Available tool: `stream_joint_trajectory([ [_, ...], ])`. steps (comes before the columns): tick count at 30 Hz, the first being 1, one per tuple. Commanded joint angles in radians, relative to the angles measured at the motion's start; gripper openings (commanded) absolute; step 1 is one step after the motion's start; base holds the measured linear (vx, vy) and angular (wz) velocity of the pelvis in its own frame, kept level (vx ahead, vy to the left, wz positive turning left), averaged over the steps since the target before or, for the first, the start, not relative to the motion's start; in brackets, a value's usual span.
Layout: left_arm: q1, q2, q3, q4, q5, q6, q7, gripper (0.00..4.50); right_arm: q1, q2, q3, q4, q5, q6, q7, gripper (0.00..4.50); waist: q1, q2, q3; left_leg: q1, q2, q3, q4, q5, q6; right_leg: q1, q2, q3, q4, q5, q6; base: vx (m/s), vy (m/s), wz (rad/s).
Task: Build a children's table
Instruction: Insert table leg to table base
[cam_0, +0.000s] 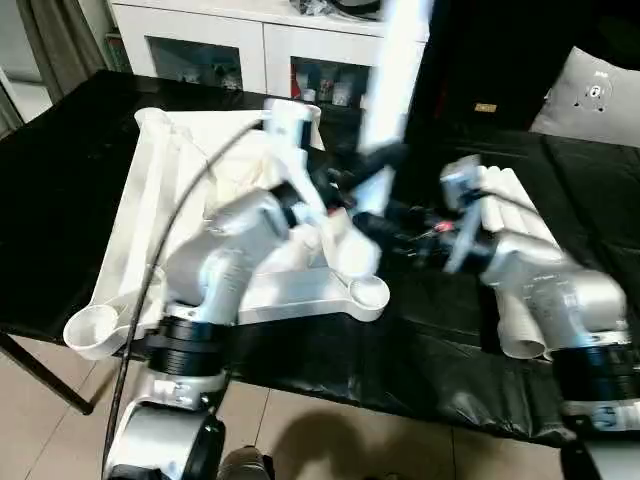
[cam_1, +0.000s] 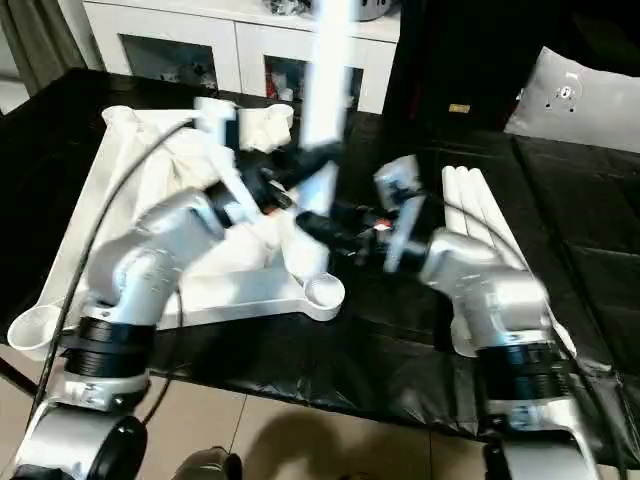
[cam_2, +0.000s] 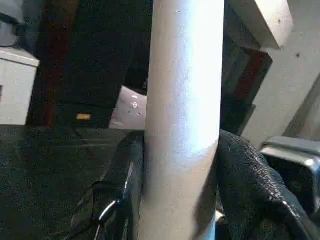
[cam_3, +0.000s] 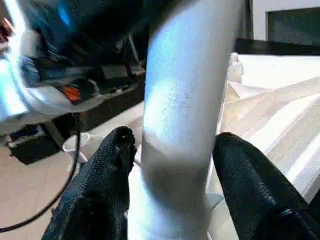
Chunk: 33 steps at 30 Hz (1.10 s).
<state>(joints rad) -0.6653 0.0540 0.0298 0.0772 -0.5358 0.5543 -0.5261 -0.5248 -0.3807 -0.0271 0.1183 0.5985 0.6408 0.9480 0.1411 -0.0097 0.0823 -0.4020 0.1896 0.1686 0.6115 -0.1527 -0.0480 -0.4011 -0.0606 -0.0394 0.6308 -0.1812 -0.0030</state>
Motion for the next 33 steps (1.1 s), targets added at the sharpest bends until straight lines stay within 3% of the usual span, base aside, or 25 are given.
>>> stream_joint_trajectory([
  [1, -0.014, 0.0, 0.007, 0.003, -0.014, 0.014, 0.0, 1.84, -0.012, -0.013, -0.014, -0.024, 0.023, 0.014, 0.017, 3.02, -0.003, -0.006, -0.094, 0.026, 0.031, -0.007, -0.064, -0.175, -0.002, 0.046, -0.07, 0.032, -0.077, -0.188, -0.183, 0.0, 0.0, 0.0],
  [3, -0.016, 0.003, 0.007, 0.001, -0.017, 0.019, -0.007, 1.84, -0.013, -0.02, -0.017, -0.02, 0.023, 0.016, 0.016, 3.22, -0.002, -0.002, -0.095, 0.027, 0.031, -0.007, -0.064, -0.177, -0.004, 0.046, -0.07, 0.032, -0.076, -0.19, -0.186, 0.0, 0.0, 0.0],
  [10, -0.006, 0.014, -0.032, -0.022, -0.006, 0.011, -0.049, 1.84, -0.009, -0.025, 0.011, -0.015, -0.008, 0.051, -0.018, 3.87, -0.002, -0.005, -0.092, 0.028, 0.032, -0.007, -0.067, -0.196, -0.017, 0.045, -0.072, 0.032, -0.082, -0.24, -0.174, 0.0, 0.0, 0.0],
  [26, 0.029, 0.029, -0.117, -0.083, 0.027, -0.03, -0.12, 1.84, -0.014, -0.009, 0.06, -0.009, -0.017, 0.077, -0.016, 3.89, -0.004, -0.011, -0.091, 0.028, 0.034, -0.006, -0.068, -0.192, -0.02, 0.043, -0.074, 0.034, -0.082, -0.255, -0.16, 0.0, 0.0, 0.0],
  [33, 0.03, 0.026, -0.125, -0.085, 0.029, -0.036, -0.125, 1.84, -0.015, -0.005, 0.064, -0.005, -0.021, 0.078, -0.016, 3.27, -0.004, -0.012, -0.091, 0.026, 0.033, -0.005, -0.068, -0.183, -0.018, 0.044, -0.073, 0.034, -0.081, -0.244, -0.162, 0.0, 0.0, 0.0],
])
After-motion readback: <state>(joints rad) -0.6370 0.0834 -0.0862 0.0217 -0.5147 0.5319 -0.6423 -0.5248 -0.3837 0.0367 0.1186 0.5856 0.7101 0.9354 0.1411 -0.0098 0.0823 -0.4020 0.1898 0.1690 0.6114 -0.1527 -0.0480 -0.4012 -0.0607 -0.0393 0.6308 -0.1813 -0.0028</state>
